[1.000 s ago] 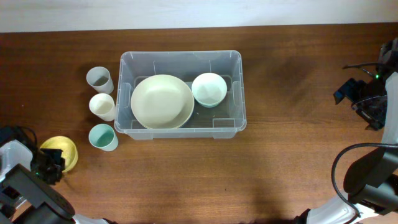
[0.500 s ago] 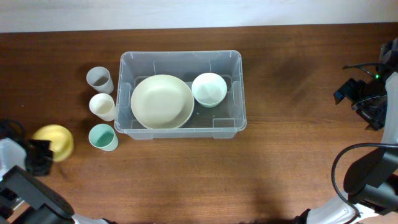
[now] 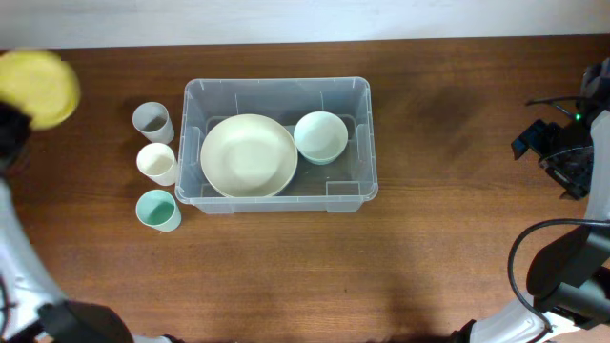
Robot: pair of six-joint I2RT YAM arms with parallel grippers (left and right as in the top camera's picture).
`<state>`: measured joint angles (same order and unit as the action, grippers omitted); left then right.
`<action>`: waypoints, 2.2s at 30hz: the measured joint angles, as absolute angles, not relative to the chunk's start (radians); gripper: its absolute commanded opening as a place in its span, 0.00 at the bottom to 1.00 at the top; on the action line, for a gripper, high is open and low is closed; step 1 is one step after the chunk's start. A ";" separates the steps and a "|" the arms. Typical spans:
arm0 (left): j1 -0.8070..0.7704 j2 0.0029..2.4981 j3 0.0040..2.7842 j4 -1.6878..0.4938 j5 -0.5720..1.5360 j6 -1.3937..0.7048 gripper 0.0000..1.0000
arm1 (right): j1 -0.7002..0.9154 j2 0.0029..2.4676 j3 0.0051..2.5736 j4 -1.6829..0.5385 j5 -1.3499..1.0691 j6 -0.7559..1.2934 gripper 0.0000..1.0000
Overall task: Pack container
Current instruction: 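Lift the yellow bowl and carry it over the bin, then lower the yellow bowl onto the white bowl and open the gripper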
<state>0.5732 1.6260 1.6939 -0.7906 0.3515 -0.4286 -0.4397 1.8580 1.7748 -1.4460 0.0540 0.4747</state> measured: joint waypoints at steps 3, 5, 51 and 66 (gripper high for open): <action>0.367 1.601 1.721 -0.773 0.387 -0.340 0.01 | -0.440 1.858 1.775 -1.446 0.054 0.474 0.99; 0.231 1.601 1.724 -0.770 0.376 -0.312 0.01 | -0.440 1.858 1.775 -1.446 0.054 0.474 0.99; -0.377 2.123 1.782 -0.685 0.171 -0.186 0.53 | -0.440 1.858 1.775 -1.446 0.054 0.474 0.99; -0.332 2.131 1.925 -0.786 0.172 -0.172 0.01 | -0.440 1.858 1.775 -1.446 0.054 0.475 0.99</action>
<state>-0.3325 2.1307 1.9247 -0.7856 0.1719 -0.1719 -0.4397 1.8580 1.7748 -1.4464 0.0540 0.4751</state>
